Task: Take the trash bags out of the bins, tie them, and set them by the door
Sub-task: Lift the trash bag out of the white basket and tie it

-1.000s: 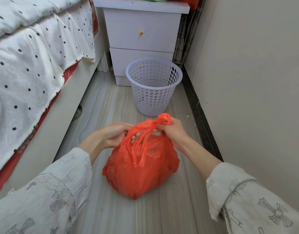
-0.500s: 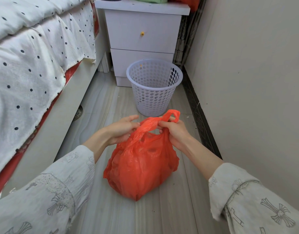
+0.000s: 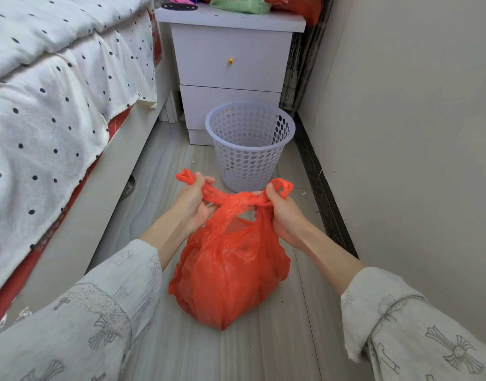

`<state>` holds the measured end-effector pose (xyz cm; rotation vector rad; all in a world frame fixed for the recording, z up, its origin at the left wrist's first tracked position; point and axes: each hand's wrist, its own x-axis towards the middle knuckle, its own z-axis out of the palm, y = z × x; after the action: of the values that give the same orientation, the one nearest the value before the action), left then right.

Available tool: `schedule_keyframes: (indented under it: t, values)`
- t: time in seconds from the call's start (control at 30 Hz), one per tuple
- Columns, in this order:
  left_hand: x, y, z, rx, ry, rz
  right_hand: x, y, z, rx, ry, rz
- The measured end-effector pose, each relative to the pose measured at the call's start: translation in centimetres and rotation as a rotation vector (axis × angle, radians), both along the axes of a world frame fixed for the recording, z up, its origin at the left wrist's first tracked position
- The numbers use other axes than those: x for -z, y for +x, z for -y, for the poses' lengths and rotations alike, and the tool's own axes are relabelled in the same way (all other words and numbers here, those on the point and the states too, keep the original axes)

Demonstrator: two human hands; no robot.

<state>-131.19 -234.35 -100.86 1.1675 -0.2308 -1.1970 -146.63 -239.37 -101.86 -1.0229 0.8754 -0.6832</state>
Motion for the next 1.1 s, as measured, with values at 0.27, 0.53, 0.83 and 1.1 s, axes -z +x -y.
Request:
schedule_keyframes:
  t: [0.27, 0.53, 0.83, 1.1]
  values:
    - [-0.4, 0.3, -0.5, -0.055, -0.127, -0.281, -2.1, -1.3, 1.6, 0.446, 0.381, 0.389]
    - [0.0, 0.8, -0.7, -0.12, -0.043, 0.28, -0.6, -5.4, 3.0, 0.598, 0.411, 0.061]
    - [2.4, 4.5, -1.7, -0.272, 0.09, 0.497, 1.0, -10.4, 3.9, 0.775, 0.271, -0.189]
    - [4.2, 5.4, -2.5, -0.289, 0.188, 0.539, 1.3, -10.2, 3.5, 0.657, 0.221, -0.231]
